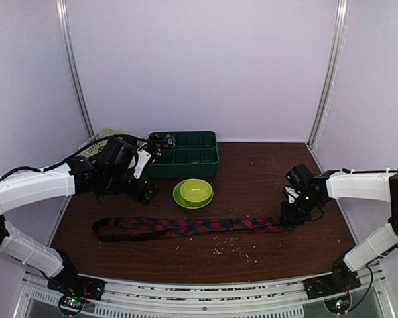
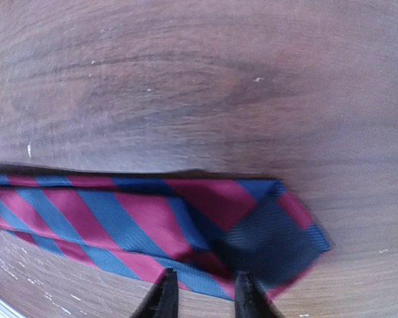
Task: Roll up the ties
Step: Flatten out the tie at the center of the board, then move the tie to the center of the board.
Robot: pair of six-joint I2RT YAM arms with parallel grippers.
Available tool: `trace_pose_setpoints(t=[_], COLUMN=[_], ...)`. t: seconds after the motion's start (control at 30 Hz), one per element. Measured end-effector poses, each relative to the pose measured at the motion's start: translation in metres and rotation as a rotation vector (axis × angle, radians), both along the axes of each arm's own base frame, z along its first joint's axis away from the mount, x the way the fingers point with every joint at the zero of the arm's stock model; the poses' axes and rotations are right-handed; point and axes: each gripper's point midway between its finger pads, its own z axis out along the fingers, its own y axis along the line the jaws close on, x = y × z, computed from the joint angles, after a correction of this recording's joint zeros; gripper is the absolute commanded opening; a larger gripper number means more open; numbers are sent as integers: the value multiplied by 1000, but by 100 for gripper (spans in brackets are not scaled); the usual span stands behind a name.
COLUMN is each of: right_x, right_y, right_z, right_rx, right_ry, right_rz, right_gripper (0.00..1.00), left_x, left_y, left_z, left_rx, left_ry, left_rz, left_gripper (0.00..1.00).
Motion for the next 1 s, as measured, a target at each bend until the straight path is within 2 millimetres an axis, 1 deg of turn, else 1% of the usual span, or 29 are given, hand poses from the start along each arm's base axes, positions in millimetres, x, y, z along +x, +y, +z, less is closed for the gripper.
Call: trace_pose_setpoints(t=[0.03, 0.1, 0.2, 0.23, 0.3, 0.37, 0.4, 0.43, 0.47, 0.53, 0.6, 0.63, 0.7, 0.8, 0.87, 0.93, 1.0], right_x=[-1, 0, 8, 12, 20, 28, 31, 32, 31, 26, 18, 14, 9, 5, 3, 0, 4], right_y=[-4, -6, 1, 9, 23, 48, 62, 76, 92, 118, 136, 142, 148, 146, 140, 130, 122], right_z=[1, 9, 31, 40, 53, 63, 64, 63, 60, 49, 36, 31, 23, 16, 9, -1, -2], right_rx=[-1, 11, 63, 93, 140, 190, 209, 227, 247, 276, 297, 305, 322, 333, 330, 319, 340], right_ry=[-6, -32, -104, -129, -158, -172, -170, -164, -151, -113, -71, -51, -31, -18, -4, 17, 7], right_rz=[0, -13, 11, 29, 64, 122, 153, 185, 220, 264, 289, 292, 288, 259, 235, 207, 180], right_gripper=[42, 47, 49, 49, 49, 48, 48, 48, 48, 47, 47, 47, 47, 47, 46, 47, 48], left_x=[-1, -2, -8, -12, -17, -20, -23, -23, -24, -27, -29, -30, -31, -32, -32, -31, -29], left_y=[1, 1, -2, -3, -5, -3, 0, 4, 7, 10, 9, 8, 7, 6, 5, 4, 2], left_z=[-3, -8, -17, -20, -22, -25, -30, -29, -31, -32, -31, -31, -30, -30, -30, -30, -30], left_rx=[-1, -8, -18, -25, -46, -72, -82, -89, -96, -105, -118, -124, -130, -136, -140, -141, -142], left_ry=[18, 49, 107, 128, 160, 190, 213, 219, 229, 246, 253, 255, 260, 265, 268, 270, 272], left_rz=[0, -5, -28, -40, -58, -60, -59, -48, -43, -36, -41, -43, -47, -51, -52, -53, -55], left_gripper=[98, 98, 98, 98, 98, 98, 98, 98, 98, 98, 98, 98, 98, 98, 98, 98, 98])
